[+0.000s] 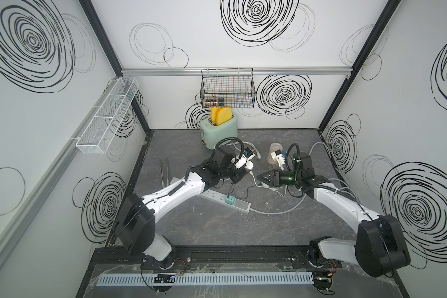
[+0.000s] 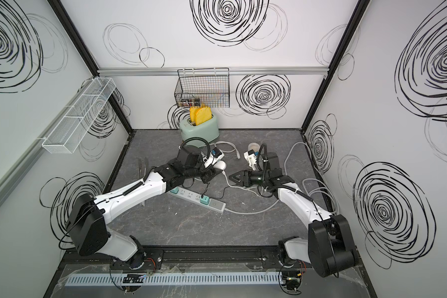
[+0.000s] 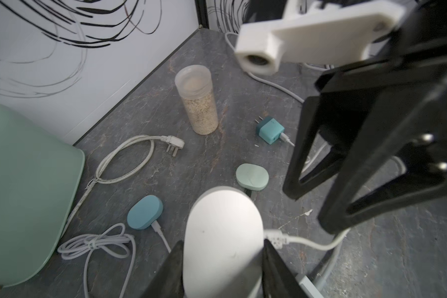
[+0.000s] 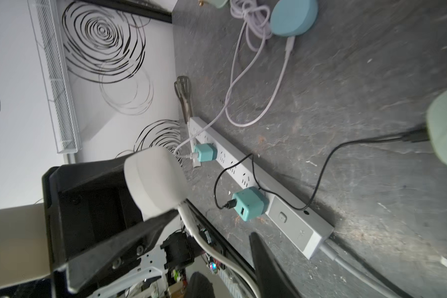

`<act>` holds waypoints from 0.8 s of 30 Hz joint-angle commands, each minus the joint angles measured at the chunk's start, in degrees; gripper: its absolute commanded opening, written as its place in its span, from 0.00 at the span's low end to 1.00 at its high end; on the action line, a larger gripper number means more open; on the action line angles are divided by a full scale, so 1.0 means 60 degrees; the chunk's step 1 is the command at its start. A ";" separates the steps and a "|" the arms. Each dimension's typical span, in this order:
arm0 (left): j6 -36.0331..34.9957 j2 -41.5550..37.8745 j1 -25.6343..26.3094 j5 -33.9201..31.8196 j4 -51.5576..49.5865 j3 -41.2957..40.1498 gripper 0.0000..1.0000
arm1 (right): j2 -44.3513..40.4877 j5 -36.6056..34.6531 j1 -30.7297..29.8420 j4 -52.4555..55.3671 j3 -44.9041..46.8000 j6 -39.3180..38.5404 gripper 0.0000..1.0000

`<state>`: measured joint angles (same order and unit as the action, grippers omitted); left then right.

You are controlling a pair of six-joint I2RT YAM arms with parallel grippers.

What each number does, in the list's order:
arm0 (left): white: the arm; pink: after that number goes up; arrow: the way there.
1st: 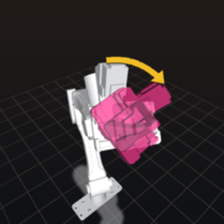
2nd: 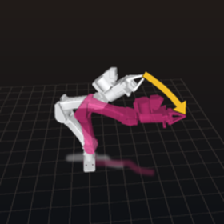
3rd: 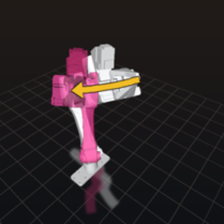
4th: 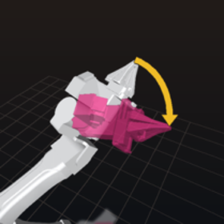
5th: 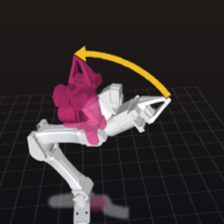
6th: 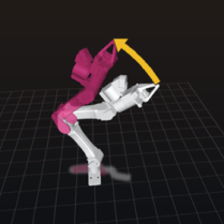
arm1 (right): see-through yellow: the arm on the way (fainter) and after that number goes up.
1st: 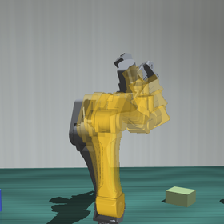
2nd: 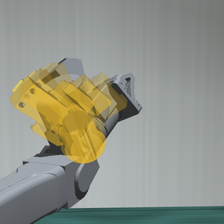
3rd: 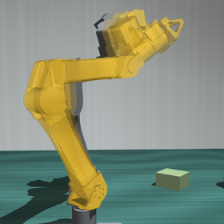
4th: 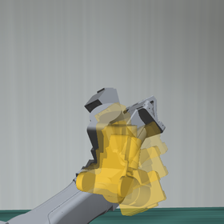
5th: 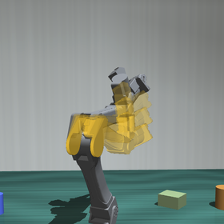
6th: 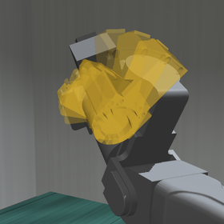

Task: Charge the bluetooth headset
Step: Insert the charging cable into the bluetooth headset, then place the bluetooth headset at the center of the board.

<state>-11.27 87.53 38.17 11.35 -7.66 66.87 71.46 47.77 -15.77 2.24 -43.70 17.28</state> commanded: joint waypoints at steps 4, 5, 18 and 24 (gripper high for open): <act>0.0983 0.0725 -0.0606 -0.0812 0.0013 0.0333 0.17 | -0.1015 -0.2694 0.0168 -0.0296 0.0098 0.0767 0.51; 0.0998 0.0889 -0.0694 -0.0937 -0.0106 0.0414 0.17 | -0.1107 -0.2944 0.0180 -0.0341 0.0153 0.0824 0.52; 0.1027 0.3530 -0.0891 -0.1737 -0.1634 0.2216 0.18 | -0.2358 -0.4657 0.0764 -0.0245 0.0956 0.1083 0.57; 0.1005 0.4257 -0.0971 -0.1659 -0.1943 0.2570 0.18 | -0.2523 -0.4415 0.1261 -0.0110 0.1288 0.0966 0.57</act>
<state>-5.89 111.85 32.91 1.85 -17.78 80.01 56.84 21.39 -9.21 0.95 -37.01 23.11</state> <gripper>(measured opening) 0.448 0.568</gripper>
